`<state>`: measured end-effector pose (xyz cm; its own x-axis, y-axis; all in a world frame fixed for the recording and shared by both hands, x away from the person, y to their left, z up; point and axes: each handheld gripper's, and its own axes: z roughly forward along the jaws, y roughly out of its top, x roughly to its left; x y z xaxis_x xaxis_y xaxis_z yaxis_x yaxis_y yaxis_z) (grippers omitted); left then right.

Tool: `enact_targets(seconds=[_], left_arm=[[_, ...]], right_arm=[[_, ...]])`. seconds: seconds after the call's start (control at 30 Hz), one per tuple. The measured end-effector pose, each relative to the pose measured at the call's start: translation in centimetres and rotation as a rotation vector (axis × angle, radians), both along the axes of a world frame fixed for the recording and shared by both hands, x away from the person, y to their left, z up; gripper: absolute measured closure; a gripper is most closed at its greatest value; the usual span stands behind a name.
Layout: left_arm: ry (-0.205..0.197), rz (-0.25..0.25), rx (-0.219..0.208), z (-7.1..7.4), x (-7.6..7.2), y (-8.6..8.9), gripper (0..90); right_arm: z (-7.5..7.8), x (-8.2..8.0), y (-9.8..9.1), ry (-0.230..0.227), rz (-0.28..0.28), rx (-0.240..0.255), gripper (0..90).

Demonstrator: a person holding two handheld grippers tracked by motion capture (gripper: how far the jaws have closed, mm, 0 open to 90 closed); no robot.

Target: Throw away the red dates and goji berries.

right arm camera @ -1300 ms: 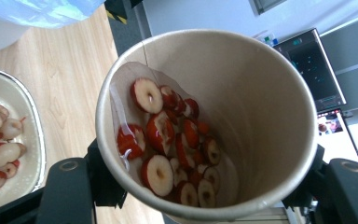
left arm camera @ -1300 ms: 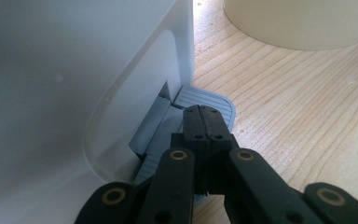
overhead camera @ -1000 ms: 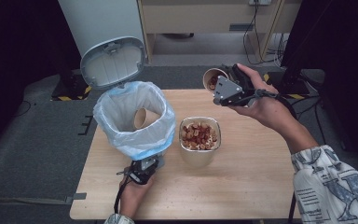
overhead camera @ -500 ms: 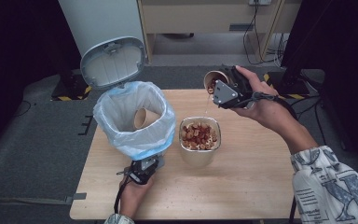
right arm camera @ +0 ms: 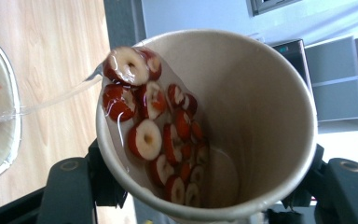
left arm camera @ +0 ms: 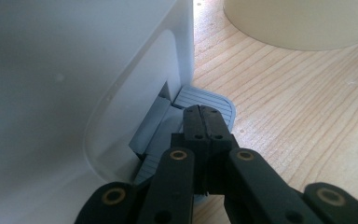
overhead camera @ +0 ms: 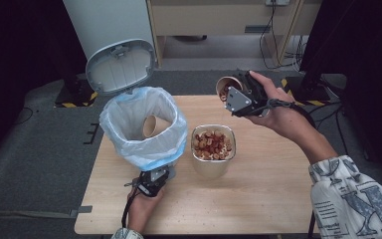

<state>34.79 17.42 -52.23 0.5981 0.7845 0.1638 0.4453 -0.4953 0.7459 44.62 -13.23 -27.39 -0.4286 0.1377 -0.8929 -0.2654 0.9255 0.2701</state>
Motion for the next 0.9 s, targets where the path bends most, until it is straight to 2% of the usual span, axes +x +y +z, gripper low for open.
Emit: enact_targets(seconds=[0.03, 0.07, 0.1, 0.13, 0.17, 0.2, 0.23, 0.4, 0.43, 0.9], left_arm=[[0.004, 0.004, -0.004, -0.01, -0.04, -0.03, 89.6], [0.025, 0.034, -0.043, -0.15, -0.31, -0.3, 89.7], [0.025, 0.034, -0.043, -0.15, -0.31, -0.3, 89.7], [0.005, 0.006, -0.005, -0.01, -0.05, -0.04, 89.7], [0.025, 0.032, -0.044, -0.17, -0.3, -0.3, 89.7], [0.025, 0.032, -0.044, -0.17, -0.3, -0.3, 89.7], [0.001, 0.001, 0.0, 0.01, -0.01, 0.0, 89.7], [0.002, 0.003, -0.003, 0.0, -0.02, -0.01, 89.7], [0.003, 0.003, -0.003, -0.01, -0.03, -0.02, 89.7], [0.004, 0.006, -0.005, -0.02, -0.05, -0.04, 89.7]], right_arm=[[-0.23, -0.08, 0.11, -0.025, -0.007, -0.037, 33.0], [-0.63, -0.17, 0.27, -0.037, -0.005, -0.086, 33.0], [-0.82, -0.17, 0.32, -0.045, -0.002, -0.105, 33.0], [-0.82, -0.17, 0.32, -0.045, -0.002, -0.105, 33.0], [-1.12, -0.17, 0.32, -0.051, -0.007, -0.127, 33.0], [-1.12, -0.17, 0.32, -0.051, -0.007, -0.127, 33.0], [-1.18, -0.08, 0.24, -0.04, -0.005, -0.118, 33.0], [-1.17, 0.08, 0.09, -0.028, -0.006, -0.098, 32.9], [-1.18, 0.03, 0.06, -0.021, -0.009, -0.078, 32.9], [-0.94, -0.01, -0.02, -0.013, -0.01, -0.05, 32.9]])
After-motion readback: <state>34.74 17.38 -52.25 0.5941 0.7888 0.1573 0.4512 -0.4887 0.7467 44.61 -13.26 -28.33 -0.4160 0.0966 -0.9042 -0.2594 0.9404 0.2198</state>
